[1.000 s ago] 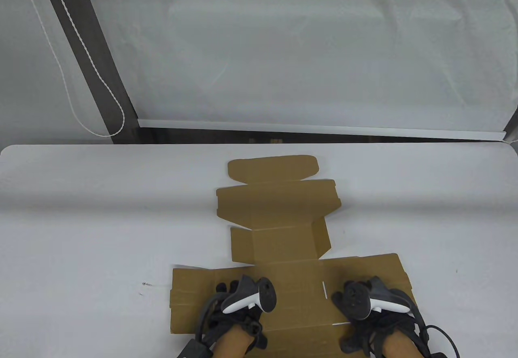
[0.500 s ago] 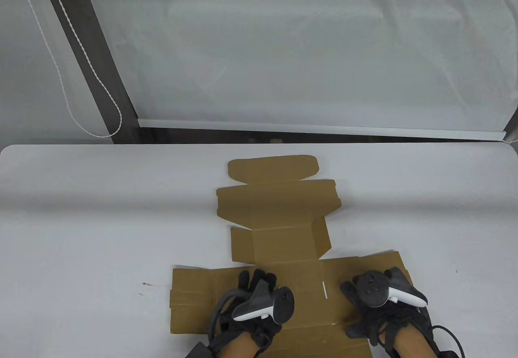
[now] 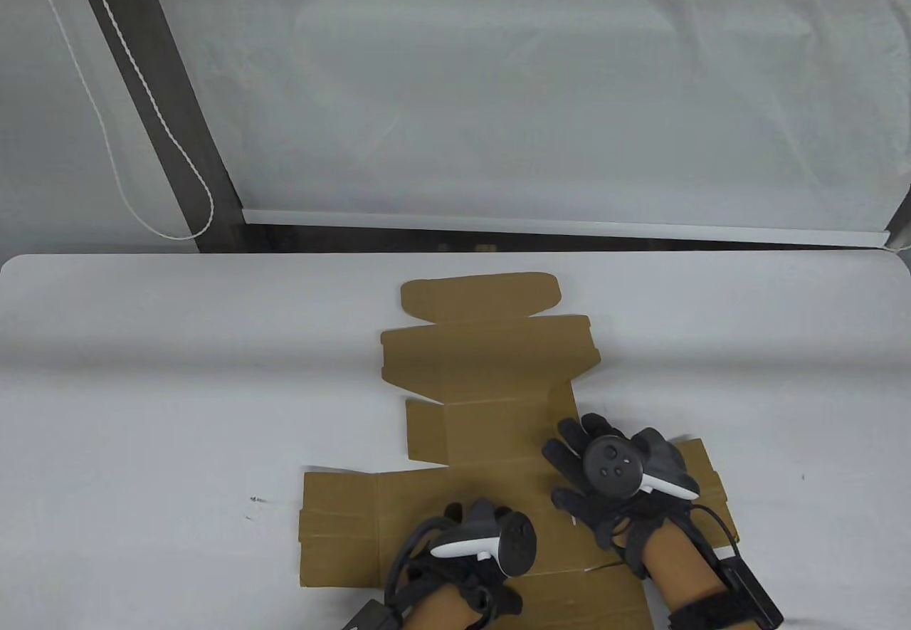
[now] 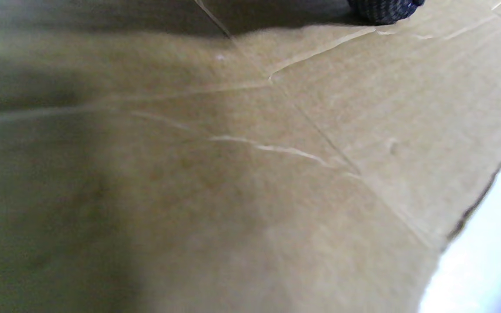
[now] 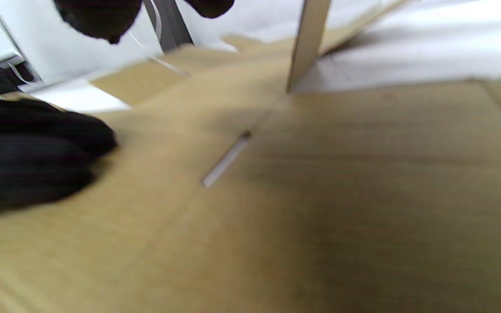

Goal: Fully disassemble mailer box

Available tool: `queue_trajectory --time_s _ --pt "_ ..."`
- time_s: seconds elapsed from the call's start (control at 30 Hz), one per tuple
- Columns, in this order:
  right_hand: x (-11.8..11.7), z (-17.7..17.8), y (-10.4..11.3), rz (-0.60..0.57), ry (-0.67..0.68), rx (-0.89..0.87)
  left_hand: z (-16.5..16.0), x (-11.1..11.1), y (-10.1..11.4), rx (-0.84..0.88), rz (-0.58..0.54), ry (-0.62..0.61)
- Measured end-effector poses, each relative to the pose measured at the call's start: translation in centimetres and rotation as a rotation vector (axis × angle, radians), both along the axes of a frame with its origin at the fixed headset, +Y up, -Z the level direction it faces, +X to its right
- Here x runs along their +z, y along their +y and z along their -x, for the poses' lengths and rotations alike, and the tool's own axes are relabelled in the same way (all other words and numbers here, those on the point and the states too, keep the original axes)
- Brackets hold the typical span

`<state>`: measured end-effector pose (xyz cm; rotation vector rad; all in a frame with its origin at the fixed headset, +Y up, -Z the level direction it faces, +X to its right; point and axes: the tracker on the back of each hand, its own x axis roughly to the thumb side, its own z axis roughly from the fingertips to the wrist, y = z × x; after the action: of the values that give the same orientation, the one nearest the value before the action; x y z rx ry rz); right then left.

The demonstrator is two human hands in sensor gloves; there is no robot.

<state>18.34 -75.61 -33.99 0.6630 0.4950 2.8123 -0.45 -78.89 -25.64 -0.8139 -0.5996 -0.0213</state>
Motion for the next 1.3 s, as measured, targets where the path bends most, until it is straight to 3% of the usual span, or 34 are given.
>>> queue_trajectory --time_s 0.07,0.23,0.53,0.6,0.77,0.87,0.93,1.03,1.2,1.3 --pt "-0.8 0.2 -0.9 0.054 -0.035 -0.005 0.0 0.0 -0.1 0.002 0.005 -0.001" --pt "-2.5 -1.5 -3.2 0.112 -0.095 0.204 0.0 -0.1 -0.1 0.006 0.020 0.008" --pt "-2.9 -7.8 -4.5 0.158 -0.290 0.115 0.0 -0.2 0.1 0.004 0.004 0.017" --pt "-2.9 -8.5 -4.8 0.204 -0.286 0.065 0.0 -0.2 0.2 -0.004 -0.004 0.023" --pt "-2.5 -8.0 -4.5 0.173 -0.288 0.100 0.4 -0.3 0.6 -0.029 -0.022 0.067" --pt "-1.6 -8.2 -2.7 0.088 -0.273 0.033 0.7 -0.3 0.6 -0.013 0.005 0.065" --pt "-0.8 -8.8 -0.7 -0.001 -0.317 -0.086 0.9 -0.3 0.8 0.008 0.003 0.061" --pt "1.6 -9.0 3.3 -0.150 -0.287 -0.342 2.1 -0.7 2.6 0.180 -0.050 0.101" --pt "7.1 -7.6 7.9 -0.509 -0.125 -0.530 5.0 -0.9 6.7 0.565 -0.293 0.222" --pt "9.7 -6.5 9.2 -0.639 -0.029 -0.779 6.6 -0.4 8.8 0.873 -0.440 0.271"
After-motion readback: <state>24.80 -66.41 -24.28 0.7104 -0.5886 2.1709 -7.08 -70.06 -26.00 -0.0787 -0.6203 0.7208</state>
